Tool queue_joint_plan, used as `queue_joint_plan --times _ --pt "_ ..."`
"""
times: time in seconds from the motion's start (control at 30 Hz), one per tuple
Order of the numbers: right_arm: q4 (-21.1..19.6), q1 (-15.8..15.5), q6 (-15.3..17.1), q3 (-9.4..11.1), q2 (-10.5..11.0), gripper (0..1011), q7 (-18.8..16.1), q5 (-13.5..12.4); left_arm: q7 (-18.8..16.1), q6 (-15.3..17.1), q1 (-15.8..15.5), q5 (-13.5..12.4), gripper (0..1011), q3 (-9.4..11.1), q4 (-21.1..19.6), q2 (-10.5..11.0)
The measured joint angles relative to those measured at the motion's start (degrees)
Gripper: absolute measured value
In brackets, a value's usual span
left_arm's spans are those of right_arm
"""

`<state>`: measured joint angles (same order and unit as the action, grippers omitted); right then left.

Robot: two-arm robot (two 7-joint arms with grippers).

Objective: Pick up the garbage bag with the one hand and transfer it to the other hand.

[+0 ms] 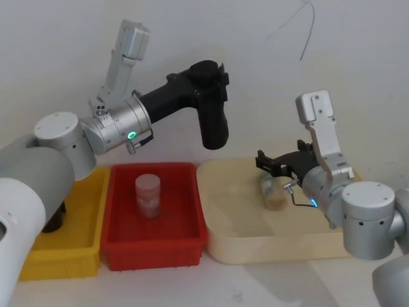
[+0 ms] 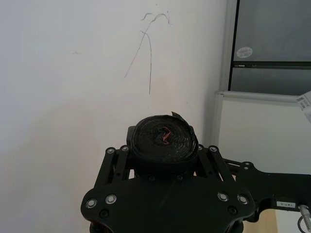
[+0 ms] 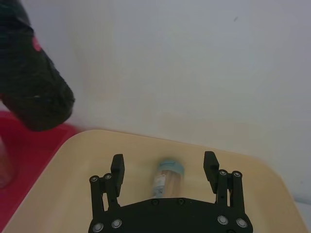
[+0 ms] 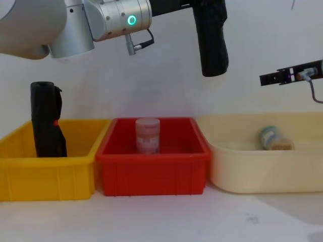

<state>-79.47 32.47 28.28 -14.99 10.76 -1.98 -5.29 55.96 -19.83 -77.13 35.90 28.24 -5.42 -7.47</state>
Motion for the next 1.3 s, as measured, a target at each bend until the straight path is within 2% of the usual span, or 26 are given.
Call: queue_joint_plan --times 0.47,0.83,1.03,1.3 --pt "-1.7 -0.2 -1.7 -0.6 0.8 1000 -6.2 -2.0 0.4 -0.3 -0.5 0.3 523 0.2 1.1 -0.3" --pt "-2.2 0.7 -3.5 -1.1 1.4 1000 -13.7 -5.5 0.4 -0.4 -0.6 0.4 523 0.2 1.4 -0.4" --pt "-0.7 2.3 -5.1 -1.9 1.2 1000 -18.4 -8.0 0.5 -0.4 -0.7 0.4 523 0.2 1.5 -0.4" --pt "1.6 4.2 -6.7 -2.6 0.3 1000 -20.8 -9.2 0.5 -0.4 -0.7 0.4 523 0.2 1.5 -0.5"
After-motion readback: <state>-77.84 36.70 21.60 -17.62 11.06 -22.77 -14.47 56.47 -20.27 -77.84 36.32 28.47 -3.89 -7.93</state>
